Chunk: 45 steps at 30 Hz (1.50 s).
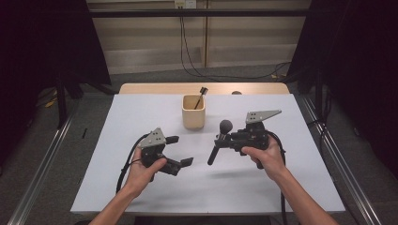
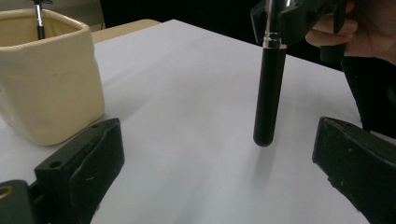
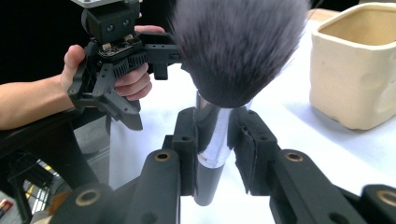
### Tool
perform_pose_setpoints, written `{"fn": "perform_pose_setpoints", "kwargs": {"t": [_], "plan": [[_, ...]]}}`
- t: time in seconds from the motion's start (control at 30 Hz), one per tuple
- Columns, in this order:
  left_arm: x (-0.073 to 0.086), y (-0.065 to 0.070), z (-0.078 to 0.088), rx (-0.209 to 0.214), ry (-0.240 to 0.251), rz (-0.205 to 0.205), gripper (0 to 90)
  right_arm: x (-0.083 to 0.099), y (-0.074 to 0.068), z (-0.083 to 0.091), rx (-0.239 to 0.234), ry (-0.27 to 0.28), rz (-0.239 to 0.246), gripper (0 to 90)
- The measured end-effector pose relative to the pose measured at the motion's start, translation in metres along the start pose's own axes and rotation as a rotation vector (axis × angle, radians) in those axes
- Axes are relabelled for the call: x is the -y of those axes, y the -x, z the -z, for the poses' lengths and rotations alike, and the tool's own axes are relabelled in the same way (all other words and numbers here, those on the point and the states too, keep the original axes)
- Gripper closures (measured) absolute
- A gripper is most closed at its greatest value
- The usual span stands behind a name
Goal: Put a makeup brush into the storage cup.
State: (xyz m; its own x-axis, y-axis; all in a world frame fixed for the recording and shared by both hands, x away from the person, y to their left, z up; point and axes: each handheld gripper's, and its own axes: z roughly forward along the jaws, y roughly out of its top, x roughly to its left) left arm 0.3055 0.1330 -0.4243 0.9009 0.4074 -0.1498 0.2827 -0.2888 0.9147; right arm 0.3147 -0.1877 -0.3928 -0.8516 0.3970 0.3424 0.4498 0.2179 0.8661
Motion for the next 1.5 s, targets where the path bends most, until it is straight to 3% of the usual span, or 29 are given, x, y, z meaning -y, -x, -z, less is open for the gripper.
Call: {"fn": "perform_pose_setpoints", "kwargs": {"t": [0.23, 0.63, 0.97, 1.2, 1.5], "plan": [[0.0, 0.002, -0.002, -0.002, -0.008, -0.021, 2.3, -0.008, 0.001, -0.003, 0.009, -0.059, 0.014, 71.1], [-0.001, 0.004, -0.008, 0.009, -0.007, -0.016, 2.4, -0.019, 0.001, -0.01, 0.024, -0.148, 0.052, 71.1], [-0.006, 0.006, -0.018, 0.008, -0.019, -0.027, 2.4, -0.027, -0.002, -0.018, 0.065, -0.244, 0.084, 71.1], [-0.013, 0.005, -0.028, 0.033, 0.006, 0.0, 3.0, -0.028, -0.003, -0.022, 0.066, -0.257, 0.091, 71.0], [-0.011, 0.009, -0.044, 0.055, -0.018, -0.005, 4.4, -0.028, -0.003, -0.023, 0.065, -0.237, 0.093, 71.0]]}}
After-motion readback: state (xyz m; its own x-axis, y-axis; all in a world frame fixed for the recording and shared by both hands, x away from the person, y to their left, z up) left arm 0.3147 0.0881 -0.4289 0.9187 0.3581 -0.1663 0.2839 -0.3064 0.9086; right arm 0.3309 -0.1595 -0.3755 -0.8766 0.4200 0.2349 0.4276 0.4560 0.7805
